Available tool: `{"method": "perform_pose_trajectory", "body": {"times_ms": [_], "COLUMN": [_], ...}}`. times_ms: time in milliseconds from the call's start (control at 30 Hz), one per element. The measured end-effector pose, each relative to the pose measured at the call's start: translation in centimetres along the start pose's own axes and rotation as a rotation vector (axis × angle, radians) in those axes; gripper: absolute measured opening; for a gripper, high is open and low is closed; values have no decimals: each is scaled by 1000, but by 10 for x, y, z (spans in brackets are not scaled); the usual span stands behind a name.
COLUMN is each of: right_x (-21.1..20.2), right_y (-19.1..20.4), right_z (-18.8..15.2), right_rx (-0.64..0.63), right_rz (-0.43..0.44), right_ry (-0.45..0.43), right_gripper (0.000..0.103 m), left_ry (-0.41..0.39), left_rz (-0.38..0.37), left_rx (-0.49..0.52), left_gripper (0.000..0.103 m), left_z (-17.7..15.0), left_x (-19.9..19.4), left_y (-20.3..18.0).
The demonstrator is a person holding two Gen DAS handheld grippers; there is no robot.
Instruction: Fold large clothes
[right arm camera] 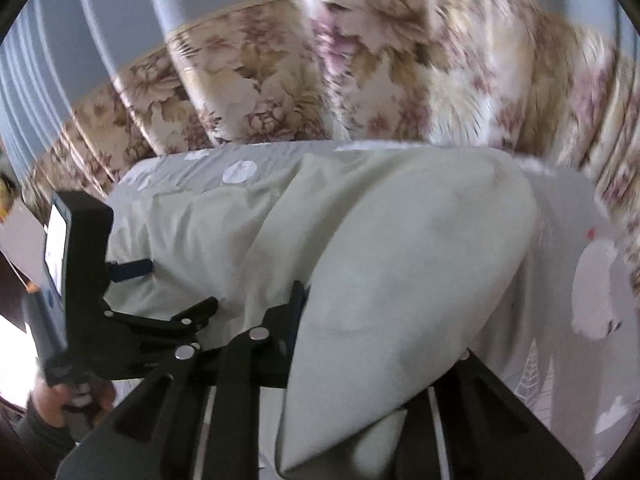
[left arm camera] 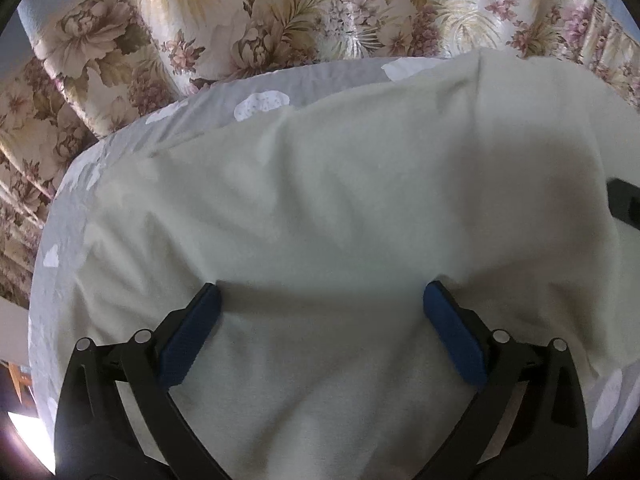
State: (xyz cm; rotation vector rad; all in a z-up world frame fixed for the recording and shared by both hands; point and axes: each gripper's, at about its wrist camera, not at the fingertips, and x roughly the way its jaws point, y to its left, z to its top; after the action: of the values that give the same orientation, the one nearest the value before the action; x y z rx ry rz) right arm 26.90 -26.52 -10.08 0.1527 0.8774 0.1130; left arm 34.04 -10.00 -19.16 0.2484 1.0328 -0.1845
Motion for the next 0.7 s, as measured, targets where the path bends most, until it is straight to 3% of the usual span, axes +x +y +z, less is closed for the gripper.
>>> {"method": "perform_pose_trajectory", "body": {"times_ms": [167,367,500,700], "right_x": [-15,-13,4,70], "right_y": [42,108,145,193], "right_z": [13,29,32,9], "right_rx": [-77,-138,-153,-172], "right_rz": [-16,52,92,140], "right_ry": [-6,22,67,207], "right_gripper": [17,17,16,16], "left_ry": [-64,-66,-62,-22], "left_rz": [3,67,72,105], "left_rx": [-41,-97,-134,-148], "left_gripper": [97,97,97,97], "left_z": [-12,-32,-42,-62], "left_x": [-40,-63,-70,-66], "left_y": [61,144,180,214]}}
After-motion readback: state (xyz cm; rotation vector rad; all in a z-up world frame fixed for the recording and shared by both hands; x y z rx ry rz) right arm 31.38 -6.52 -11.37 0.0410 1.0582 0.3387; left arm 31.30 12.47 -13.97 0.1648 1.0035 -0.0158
